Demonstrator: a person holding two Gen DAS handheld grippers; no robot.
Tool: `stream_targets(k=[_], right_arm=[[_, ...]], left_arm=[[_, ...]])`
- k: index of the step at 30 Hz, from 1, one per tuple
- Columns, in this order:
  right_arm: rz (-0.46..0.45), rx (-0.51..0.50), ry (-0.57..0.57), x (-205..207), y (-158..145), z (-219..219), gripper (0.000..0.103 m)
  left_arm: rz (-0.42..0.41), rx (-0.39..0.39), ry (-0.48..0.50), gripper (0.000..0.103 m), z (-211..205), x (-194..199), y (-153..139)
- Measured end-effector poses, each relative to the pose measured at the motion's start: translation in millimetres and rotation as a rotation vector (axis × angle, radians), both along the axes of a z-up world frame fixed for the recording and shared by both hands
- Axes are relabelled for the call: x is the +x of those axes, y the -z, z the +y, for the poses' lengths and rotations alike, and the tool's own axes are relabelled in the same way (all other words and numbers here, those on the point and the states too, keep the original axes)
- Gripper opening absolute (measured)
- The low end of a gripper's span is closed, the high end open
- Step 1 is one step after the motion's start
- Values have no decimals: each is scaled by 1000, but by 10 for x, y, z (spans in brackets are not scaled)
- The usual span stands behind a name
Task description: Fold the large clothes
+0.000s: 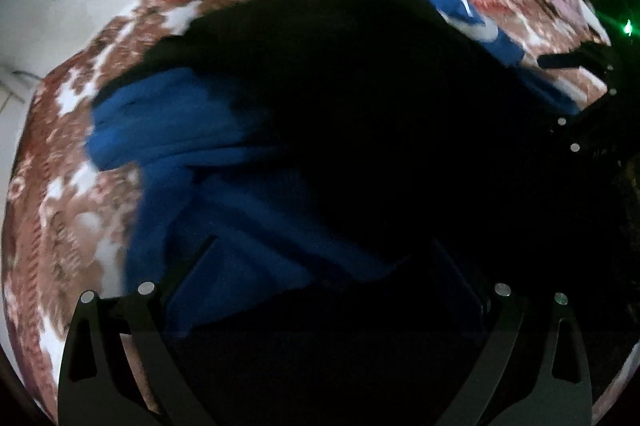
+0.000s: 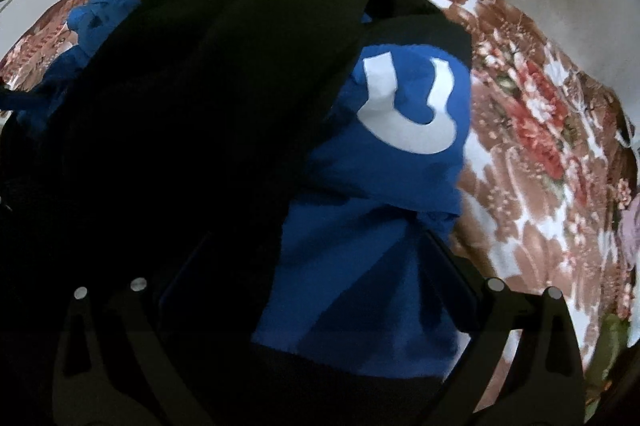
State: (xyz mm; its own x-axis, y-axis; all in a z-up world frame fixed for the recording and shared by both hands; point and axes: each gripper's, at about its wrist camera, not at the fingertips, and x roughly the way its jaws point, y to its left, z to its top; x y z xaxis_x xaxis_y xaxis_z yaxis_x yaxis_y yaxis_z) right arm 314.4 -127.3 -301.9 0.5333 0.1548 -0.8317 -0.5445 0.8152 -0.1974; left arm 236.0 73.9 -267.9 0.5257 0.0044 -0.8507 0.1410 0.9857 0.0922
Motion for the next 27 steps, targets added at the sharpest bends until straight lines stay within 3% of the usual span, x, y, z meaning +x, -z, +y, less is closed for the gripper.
stream_targets(k=[7, 13, 17, 21, 25, 27], right_arm=[[52, 47, 80, -271, -294, -428, 98], [157, 45, 197, -763, -145, -1104, 98], [234, 50, 242, -1197, 23, -1468, 98], [304, 67, 277, -1595, 102, -1654, 98], [384, 129, 342, -1811, 176, -1676, 98], [398, 140, 364, -1833, 169, -1643, 98]], left_arm=[[2, 24, -99, 98, 268, -676, -344], [135, 30, -202, 98, 578, -1585, -202], [178, 24, -233, 98, 652, -2087, -108], [219, -74, -273, 98, 671, -2393, -3], [208, -292, -363, 97, 773, -2431, 75], [202, -349, -407, 97, 766, -2429, 126]])
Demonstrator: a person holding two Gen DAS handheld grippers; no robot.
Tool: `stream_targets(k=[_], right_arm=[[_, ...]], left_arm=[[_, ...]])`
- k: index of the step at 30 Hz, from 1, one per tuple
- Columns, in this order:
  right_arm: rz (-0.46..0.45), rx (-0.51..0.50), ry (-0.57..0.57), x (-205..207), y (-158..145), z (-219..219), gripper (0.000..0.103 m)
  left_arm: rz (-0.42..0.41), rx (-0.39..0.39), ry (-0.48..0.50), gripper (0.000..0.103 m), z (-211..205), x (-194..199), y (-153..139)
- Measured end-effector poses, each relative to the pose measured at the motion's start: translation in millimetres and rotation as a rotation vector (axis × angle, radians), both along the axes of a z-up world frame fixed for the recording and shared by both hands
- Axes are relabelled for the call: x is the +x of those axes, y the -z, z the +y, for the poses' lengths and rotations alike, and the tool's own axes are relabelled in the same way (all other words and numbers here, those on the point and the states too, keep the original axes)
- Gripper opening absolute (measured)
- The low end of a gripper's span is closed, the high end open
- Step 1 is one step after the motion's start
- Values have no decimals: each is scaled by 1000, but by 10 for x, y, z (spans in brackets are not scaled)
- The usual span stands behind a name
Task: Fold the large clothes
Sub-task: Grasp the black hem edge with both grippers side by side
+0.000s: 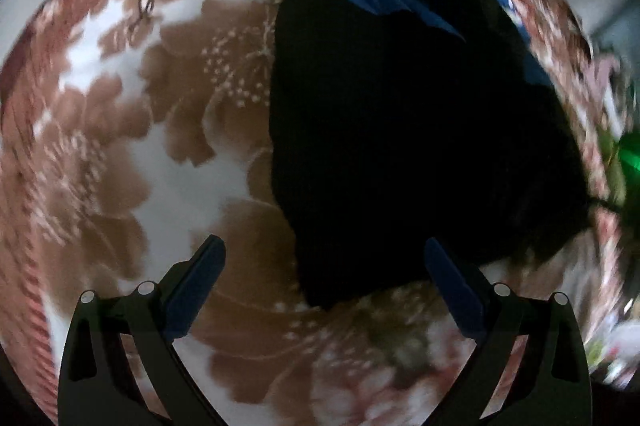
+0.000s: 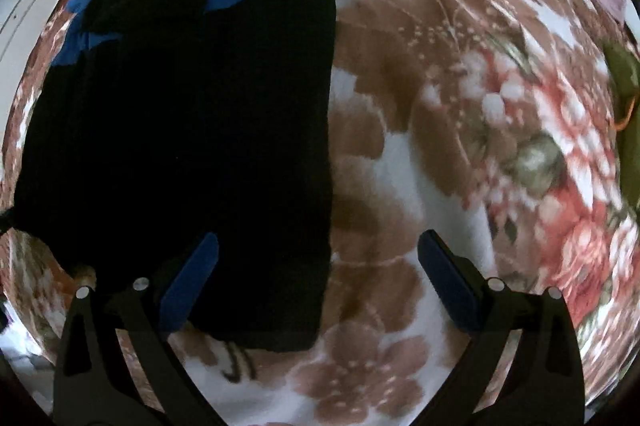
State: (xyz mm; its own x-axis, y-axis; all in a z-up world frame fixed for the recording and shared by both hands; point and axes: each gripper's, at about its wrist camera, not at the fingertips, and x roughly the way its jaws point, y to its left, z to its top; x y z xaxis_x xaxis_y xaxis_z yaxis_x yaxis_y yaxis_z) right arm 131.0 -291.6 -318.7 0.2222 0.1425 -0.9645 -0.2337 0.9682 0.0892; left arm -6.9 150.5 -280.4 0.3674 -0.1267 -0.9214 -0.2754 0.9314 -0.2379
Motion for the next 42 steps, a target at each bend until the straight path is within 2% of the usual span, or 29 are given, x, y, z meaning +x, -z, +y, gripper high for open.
stream_targets(k=[2, 7, 10, 13, 18, 21, 24, 26, 27, 29, 31, 32, 33, 34, 36, 37, 39, 41, 42], right_arm=[[3, 14, 7, -10, -26, 6, 98], [33, 15, -6, -102, -15, -37, 98], [66, 16, 3, -208, 39, -89, 98], [79, 46, 13, -261, 60, -98, 98], [84, 88, -16, -234, 37, 54, 97], [129, 133, -5, -190, 112, 91, 87], [151, 157, 8, -183, 171, 92, 85], [150, 163, -6, -160, 167, 110, 74], [143, 167, -33, -160, 138, 147, 73], [142, 160, -60, -146, 116, 187, 72], [165, 187, -37, -106, 166, 131, 67], [174, 194, -31, -97, 173, 115, 66], [175, 188, -40, -85, 154, 140, 63], [171, 182, -50, -84, 118, 155, 58], [158, 184, -64, -83, 7, 166, 51], [154, 189, -69, -96, -44, 175, 47], [150, 204, -74, -116, -125, 195, 46], [161, 182, -97, -105, -60, 248, 53], [167, 166, -101, -97, -3, 249, 61]], left_arm=[[-11, -66, -22, 97, -16, 34, 40], [-10, -170, -9, 97, -111, 57, 132], [-4, -243, -33, 97, -107, 6, 223], [4, -281, -67, 96, -79, -69, 321], [-26, -356, -136, 93, 6, -25, 337], [-30, -365, -124, 85, -28, 32, 310], [-41, -381, -89, 85, -137, 68, 284], [-41, -387, -66, 84, -168, 66, 298], [-41, -391, -59, 81, -166, 57, 311], [-36, -396, -56, 75, -150, 31, 345], [-31, -409, -63, 65, -78, 4, 383], [-32, -425, -69, 65, -48, -1, 399], [-33, -437, -70, 62, -36, 6, 402], [-37, -443, -64, 52, -37, 17, 388], [-58, -457, -20, 42, -91, 69, 307], [-65, -464, -1, 40, -116, 85, 286], [-58, -459, 32, 40, -184, 136, 284], [-11, -446, 8, 50, -185, 146, 426], [1, -468, -19, 53, -163, 140, 502]])
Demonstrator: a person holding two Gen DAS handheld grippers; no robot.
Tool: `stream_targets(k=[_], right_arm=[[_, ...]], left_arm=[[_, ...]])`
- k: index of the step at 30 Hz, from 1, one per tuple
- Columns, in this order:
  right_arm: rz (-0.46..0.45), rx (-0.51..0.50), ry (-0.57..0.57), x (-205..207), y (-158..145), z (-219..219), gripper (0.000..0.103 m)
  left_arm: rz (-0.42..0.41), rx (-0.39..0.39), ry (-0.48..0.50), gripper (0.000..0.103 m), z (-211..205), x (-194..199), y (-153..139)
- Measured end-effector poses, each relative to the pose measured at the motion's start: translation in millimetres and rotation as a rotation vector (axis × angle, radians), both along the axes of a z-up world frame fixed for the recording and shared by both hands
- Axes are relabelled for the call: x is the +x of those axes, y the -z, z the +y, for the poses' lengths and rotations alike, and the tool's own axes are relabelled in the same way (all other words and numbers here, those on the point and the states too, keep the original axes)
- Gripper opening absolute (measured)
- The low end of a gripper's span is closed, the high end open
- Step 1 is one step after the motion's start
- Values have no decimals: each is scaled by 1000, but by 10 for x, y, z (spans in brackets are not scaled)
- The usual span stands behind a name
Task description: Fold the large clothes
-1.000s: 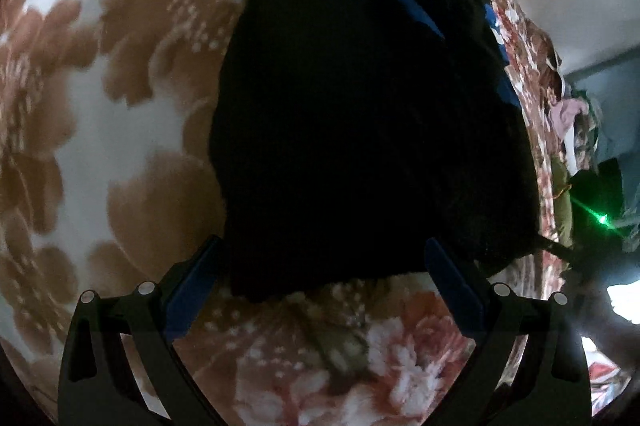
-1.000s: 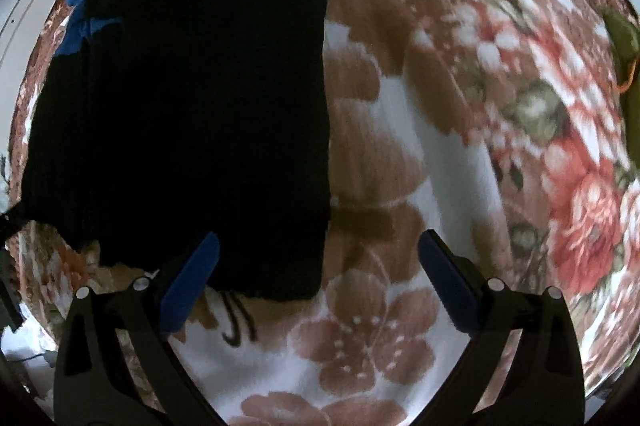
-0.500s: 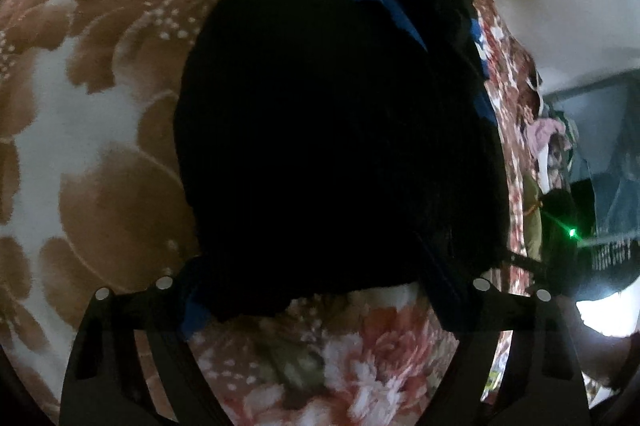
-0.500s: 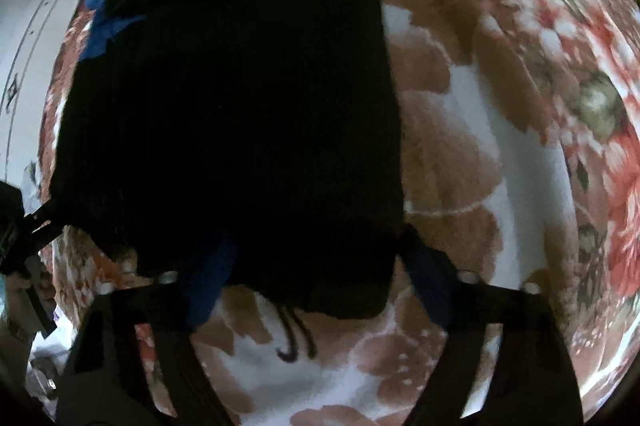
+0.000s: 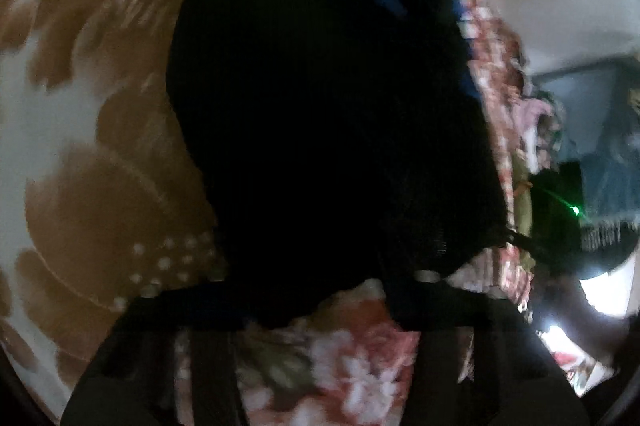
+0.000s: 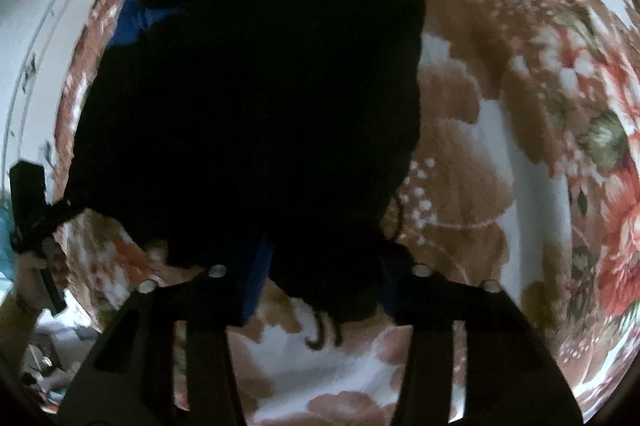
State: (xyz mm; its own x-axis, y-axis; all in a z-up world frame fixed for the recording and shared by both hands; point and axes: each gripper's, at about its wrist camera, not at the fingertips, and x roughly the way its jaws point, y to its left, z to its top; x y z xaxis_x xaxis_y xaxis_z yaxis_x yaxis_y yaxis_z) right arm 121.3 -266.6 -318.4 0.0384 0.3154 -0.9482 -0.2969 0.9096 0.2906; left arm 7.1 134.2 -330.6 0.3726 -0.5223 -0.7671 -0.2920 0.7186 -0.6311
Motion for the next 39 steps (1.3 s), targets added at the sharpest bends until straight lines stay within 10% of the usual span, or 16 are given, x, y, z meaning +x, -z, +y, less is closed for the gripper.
stream_targets(k=[14, 19, 39], right_arm=[[63, 90, -21, 150, 146, 77, 51], [73, 126, -5, 147, 162, -13, 34], [-173, 382, -7, 920, -1339, 229, 25]], left_arm=[[-45, -99, -138, 66, 133, 34, -87], [-36, -81, -107, 25, 26, 63, -89], [-457, -81, -14, 18, 39, 1021, -1729]])
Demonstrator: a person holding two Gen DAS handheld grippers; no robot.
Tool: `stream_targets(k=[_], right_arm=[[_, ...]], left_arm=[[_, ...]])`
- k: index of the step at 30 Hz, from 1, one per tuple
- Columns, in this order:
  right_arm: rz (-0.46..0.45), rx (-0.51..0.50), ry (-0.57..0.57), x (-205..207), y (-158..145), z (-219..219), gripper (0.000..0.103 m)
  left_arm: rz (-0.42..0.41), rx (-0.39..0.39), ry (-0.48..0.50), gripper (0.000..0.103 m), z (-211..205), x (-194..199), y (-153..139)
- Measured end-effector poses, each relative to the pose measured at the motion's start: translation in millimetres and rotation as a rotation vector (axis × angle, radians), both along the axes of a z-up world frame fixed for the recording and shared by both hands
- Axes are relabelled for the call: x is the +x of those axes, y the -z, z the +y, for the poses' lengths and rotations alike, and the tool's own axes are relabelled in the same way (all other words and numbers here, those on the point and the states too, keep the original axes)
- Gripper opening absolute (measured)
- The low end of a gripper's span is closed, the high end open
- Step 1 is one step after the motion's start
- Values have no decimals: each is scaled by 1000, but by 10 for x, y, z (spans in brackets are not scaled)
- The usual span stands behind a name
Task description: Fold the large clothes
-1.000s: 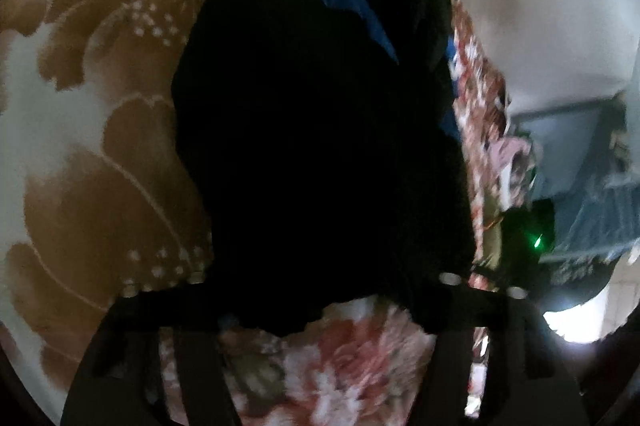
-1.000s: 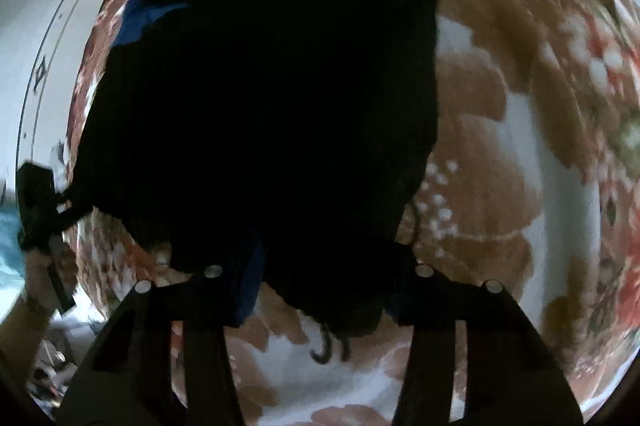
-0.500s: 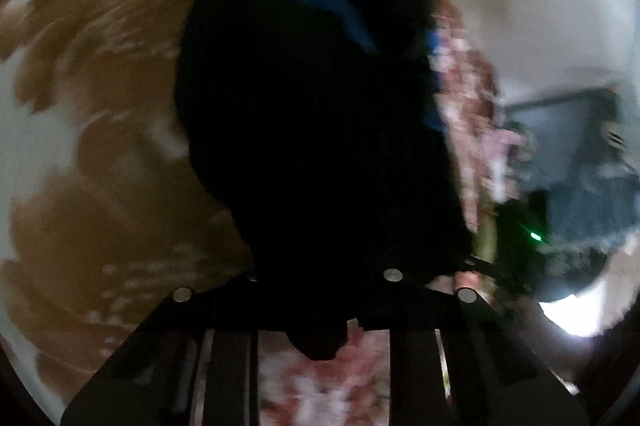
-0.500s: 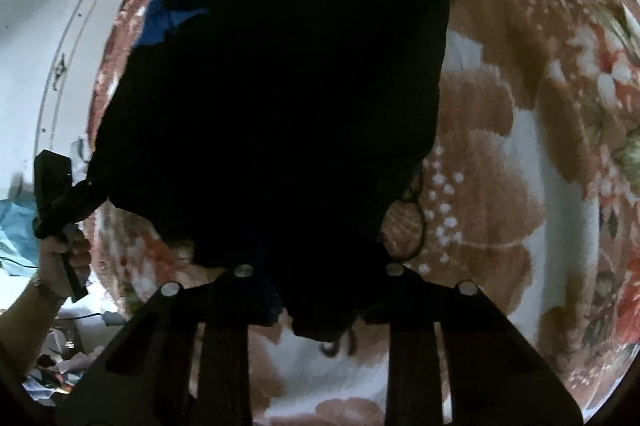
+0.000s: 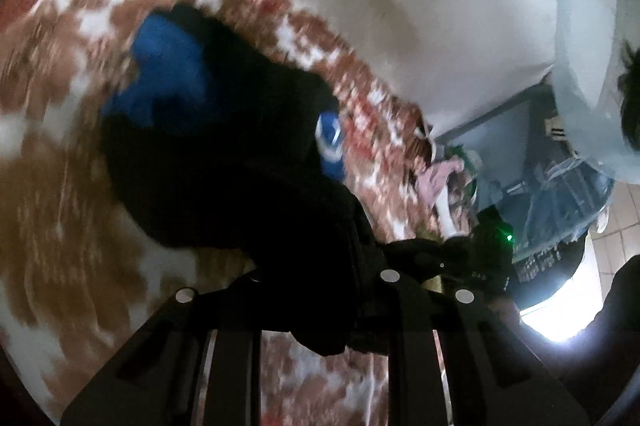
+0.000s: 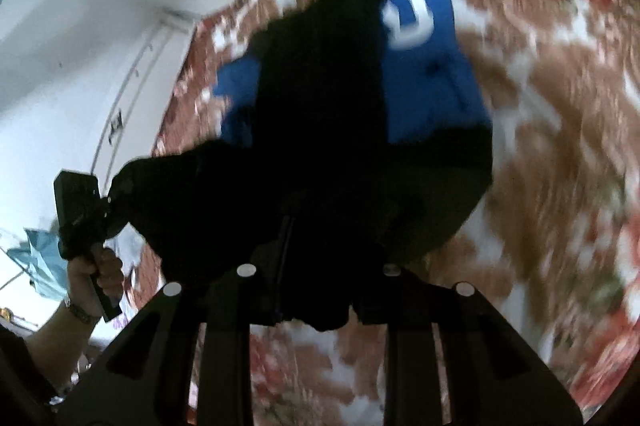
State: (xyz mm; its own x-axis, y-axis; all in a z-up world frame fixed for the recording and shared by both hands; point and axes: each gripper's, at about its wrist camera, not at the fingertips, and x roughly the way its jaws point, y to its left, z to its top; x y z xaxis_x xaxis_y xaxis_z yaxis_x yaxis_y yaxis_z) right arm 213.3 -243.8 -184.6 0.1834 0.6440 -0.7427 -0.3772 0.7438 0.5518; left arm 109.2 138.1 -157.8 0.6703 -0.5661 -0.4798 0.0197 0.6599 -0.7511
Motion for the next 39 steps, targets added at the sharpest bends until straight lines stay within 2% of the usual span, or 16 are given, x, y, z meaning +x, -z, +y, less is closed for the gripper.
stream_targets(k=[4, 9, 17, 22, 25, 31, 39], right_arm=[[-68, 0, 23, 418, -252, 16, 25], [-137, -10, 32, 945, -394, 128, 25], [-222, -29, 46, 2020, -424, 263, 25], [-224, -20, 59, 2755, -302, 416, 24], [-242, -49, 53, 3153, -220, 587, 24], [-230, -102, 38, 3931, 61, 922, 24], [-156, -183, 9, 4570, 852, 1105, 24]], left_arm=[[-52, 21, -6, 18, 172, 324, -249], [-88, 30, 1, 18, 254, 847, -374], [-127, -3, -5, 17, 553, 1871, -350], [-114, 1, -35, 17, 811, 2452, -249], [-92, -13, -58, 17, 993, 2815, -125], [19, 0, -95, 17, 1306, 3545, 314], [183, 60, -71, 19, 1508, 4301, 1052]])
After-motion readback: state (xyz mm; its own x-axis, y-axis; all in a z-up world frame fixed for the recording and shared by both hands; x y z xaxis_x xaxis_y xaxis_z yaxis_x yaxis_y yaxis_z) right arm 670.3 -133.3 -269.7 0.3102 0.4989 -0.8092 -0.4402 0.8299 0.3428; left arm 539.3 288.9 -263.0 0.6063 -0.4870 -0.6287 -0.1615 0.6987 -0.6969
